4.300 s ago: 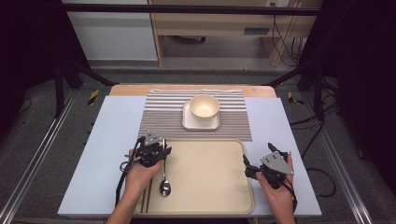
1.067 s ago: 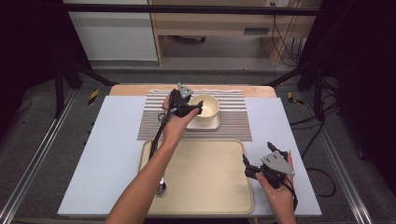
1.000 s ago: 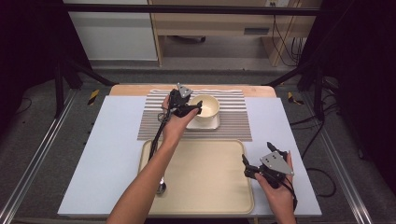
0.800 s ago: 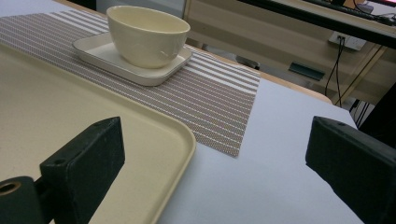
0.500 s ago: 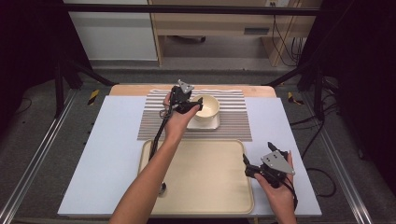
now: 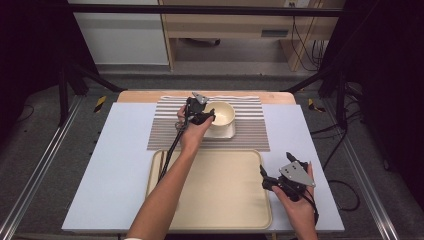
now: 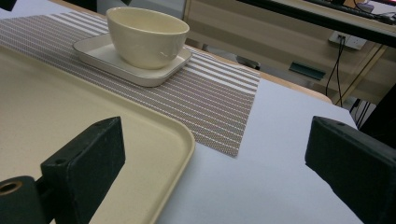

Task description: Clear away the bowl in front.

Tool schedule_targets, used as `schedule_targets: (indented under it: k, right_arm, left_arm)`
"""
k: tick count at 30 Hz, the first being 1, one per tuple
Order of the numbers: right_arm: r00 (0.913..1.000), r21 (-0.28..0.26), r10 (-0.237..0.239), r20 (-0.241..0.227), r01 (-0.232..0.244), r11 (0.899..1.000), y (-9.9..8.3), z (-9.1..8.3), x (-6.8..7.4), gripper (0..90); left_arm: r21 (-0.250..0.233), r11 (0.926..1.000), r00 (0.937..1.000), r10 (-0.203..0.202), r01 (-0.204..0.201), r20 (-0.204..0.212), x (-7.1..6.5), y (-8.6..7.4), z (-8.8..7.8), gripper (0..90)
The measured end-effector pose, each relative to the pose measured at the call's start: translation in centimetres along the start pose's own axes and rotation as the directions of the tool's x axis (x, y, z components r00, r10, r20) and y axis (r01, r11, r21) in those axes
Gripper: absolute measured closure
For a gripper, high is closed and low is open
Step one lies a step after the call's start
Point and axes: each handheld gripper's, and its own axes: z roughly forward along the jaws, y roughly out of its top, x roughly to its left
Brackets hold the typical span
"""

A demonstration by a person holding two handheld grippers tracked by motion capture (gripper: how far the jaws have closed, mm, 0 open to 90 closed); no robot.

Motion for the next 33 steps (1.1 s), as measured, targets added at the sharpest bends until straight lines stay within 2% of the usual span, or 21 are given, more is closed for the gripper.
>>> schedule_targets:
  k: [9,14,18,24,30,33]
  right_arm:
    - [1.0000,0.000,0.000,0.000,0.000,1.000,0.0,0.0,0.0,5.1]
    - [1.0000,0.001,0.000,0.000,0.000,1.000,0.0,0.0,0.0,5.1]
    - [1.0000,0.002,-0.001,0.000,0.001,1.000,0.0,0.0,0.0,5.1]
    - [1.0000,0.002,-0.002,0.000,0.002,1.000,0.0,0.0,0.0,5.1]
    - [1.0000,0.004,-0.002,0.000,0.002,1.000,0.0,0.0,0.0,5.1]
    - [1.0000,0.005,-0.002,0.001,0.002,1.000,0.0,0.0,0.0,5.1]
  left_arm:
    - [0.035,0.9984,0.9987,-0.042,0.043,-0.028,-0.5,-0.7,1.1,43.8]
    - [0.050,0.9979,0.9987,-0.039,0.041,-0.033,-0.5,-1.0,1.5,44.5]
    - [0.056,0.9968,0.9983,-0.057,0.058,-0.014,-0.4,-1.1,1.6,45.7]
    - [0.066,0.9963,0.9984,-0.056,0.056,0.007,-0.3,-1.2,1.8,50.6]
    - [0.075,0.9952,0.9973,-0.066,0.063,0.033,0.0,-1.3,1.9,51.4]
    - [0.080,0.9935,0.9953,-0.085,0.081,0.047,0.3,-1.4,2.0,51.6]
